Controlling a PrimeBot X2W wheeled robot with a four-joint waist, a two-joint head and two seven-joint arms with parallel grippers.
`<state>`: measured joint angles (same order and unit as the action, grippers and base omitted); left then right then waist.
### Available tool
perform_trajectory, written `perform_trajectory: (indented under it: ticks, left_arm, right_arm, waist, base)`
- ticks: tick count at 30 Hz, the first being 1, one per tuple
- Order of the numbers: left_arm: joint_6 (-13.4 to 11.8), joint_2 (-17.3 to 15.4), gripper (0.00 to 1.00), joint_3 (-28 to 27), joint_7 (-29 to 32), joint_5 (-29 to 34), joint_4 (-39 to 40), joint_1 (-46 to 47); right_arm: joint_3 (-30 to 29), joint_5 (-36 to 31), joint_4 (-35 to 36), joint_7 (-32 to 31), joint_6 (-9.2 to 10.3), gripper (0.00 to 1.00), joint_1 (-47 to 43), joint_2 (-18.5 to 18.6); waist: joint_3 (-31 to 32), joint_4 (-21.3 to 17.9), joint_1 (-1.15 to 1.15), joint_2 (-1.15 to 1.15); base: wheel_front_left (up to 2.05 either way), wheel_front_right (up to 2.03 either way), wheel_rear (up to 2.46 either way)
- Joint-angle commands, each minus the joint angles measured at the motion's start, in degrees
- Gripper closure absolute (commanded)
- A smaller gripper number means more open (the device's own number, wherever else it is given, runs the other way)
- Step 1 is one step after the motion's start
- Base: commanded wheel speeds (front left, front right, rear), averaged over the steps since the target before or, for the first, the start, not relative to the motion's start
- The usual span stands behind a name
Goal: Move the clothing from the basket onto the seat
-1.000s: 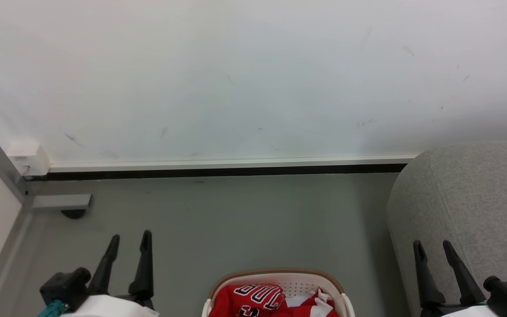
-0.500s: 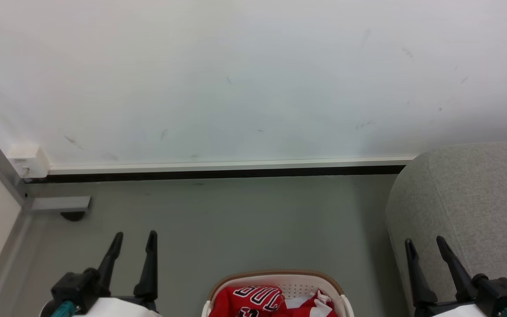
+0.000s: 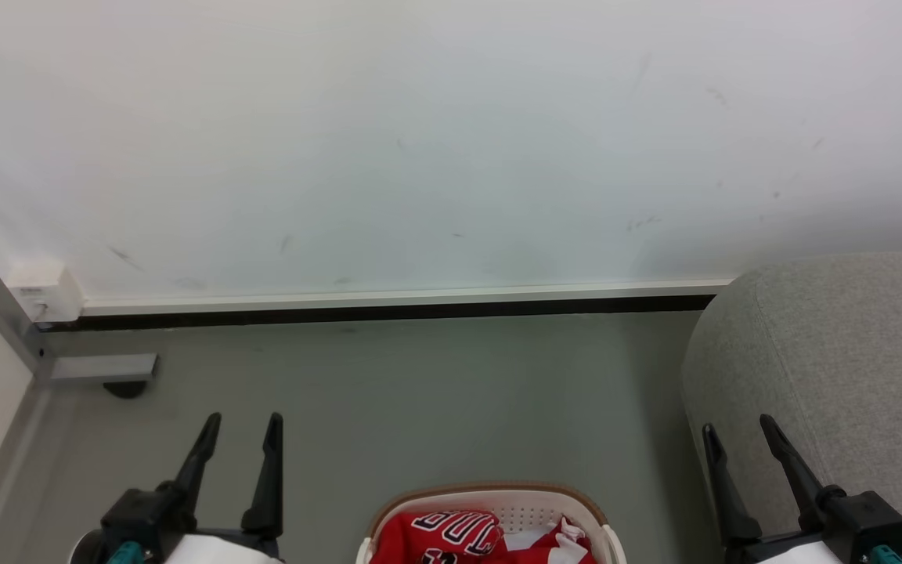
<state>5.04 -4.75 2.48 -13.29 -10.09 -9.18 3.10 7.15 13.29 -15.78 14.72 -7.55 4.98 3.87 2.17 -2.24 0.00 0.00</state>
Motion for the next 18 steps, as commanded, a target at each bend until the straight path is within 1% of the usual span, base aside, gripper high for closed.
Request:
perform_trajectory:
  ticks: [1,14,18]
  left_arm:
    - [0.31,-0.15,0.00,-0.14,-0.83,1.85,-0.16,0.23]
    - [1.41,0.44,0.00,-0.58,-1.92,7.31,-1.57,0.30]
    - [1.60,0.61,0.00,-1.10,-1.88,7.45,-1.80,0.45]
  right_arm:
    - [-0.34,-1.47,0.30,0.36,0.11,0.00,0.67,0.03]
    - [-0.11,-6.24,0.74,0.47,0.12,0.00,0.65,-1.17]
    - [-0.12,-5.70,0.91,0.48,0.12,0.00,0.65,-1.10]
  waist:
    - [0.05,-0.06,0.00,0.00]
    - [0.14,-0.55,0.00,0.00]
    - [0.04,-0.59,0.00,0.00]
  base:
    - [0.00,0.00,0.00]
    - [0.00,0.00,0.00]
    - [0.00,0.00,0.00]
